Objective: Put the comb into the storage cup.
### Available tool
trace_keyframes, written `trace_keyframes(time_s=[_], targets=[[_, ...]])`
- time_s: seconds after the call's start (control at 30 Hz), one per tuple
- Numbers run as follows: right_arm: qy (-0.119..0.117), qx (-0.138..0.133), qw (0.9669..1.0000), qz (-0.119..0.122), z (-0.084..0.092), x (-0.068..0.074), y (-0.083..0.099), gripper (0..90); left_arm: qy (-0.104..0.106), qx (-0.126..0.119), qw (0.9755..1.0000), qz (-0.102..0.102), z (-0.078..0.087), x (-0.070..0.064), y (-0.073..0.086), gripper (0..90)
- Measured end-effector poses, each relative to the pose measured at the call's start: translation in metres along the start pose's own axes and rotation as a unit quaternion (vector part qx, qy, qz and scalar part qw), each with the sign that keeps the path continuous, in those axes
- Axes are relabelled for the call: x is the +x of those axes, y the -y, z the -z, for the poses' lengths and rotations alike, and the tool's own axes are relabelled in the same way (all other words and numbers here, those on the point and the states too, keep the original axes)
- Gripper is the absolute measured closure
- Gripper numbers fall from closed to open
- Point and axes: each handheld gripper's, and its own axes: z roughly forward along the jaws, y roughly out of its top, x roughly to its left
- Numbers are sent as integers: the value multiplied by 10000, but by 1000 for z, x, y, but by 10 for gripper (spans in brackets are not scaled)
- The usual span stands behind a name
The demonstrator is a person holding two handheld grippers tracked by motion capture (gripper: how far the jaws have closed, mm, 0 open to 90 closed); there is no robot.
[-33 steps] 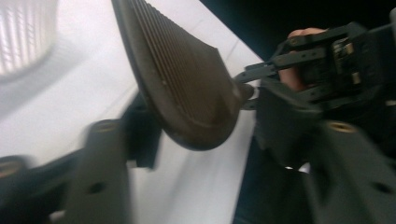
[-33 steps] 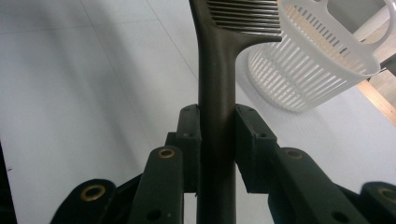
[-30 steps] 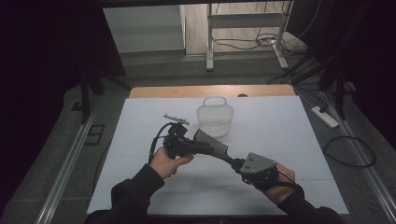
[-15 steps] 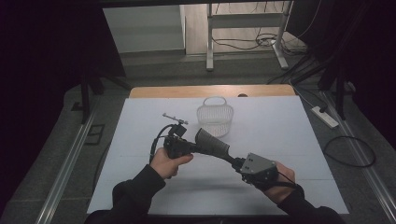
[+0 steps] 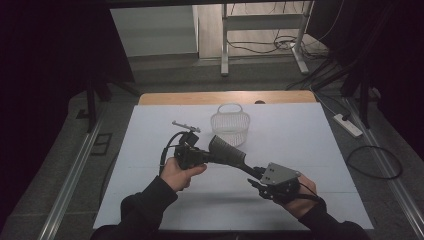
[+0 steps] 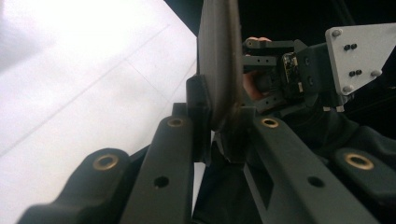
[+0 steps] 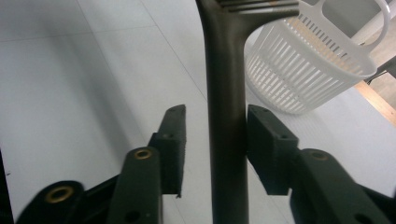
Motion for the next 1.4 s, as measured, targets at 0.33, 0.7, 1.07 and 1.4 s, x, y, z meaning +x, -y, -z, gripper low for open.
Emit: trace_keyframes(time_s=[0.33,0.7,1.07,1.4], targets=[[-135,163,9983,-544,-2,-8,4,307,-420,-66,9986,-308,8,-5,-4,831],[-261,355,9932,-1073,0,-22,12,150,-709,-77,9955,-622,14,-11,-10,831],[-268,592,9871,-1464,3,-30,23,56,-924,-219,9922,-808,28,-12,-20,830],[-163,712,9833,-1665,9,-34,32,0,-1115,-279,9900,-817,37,-8,-28,831]])
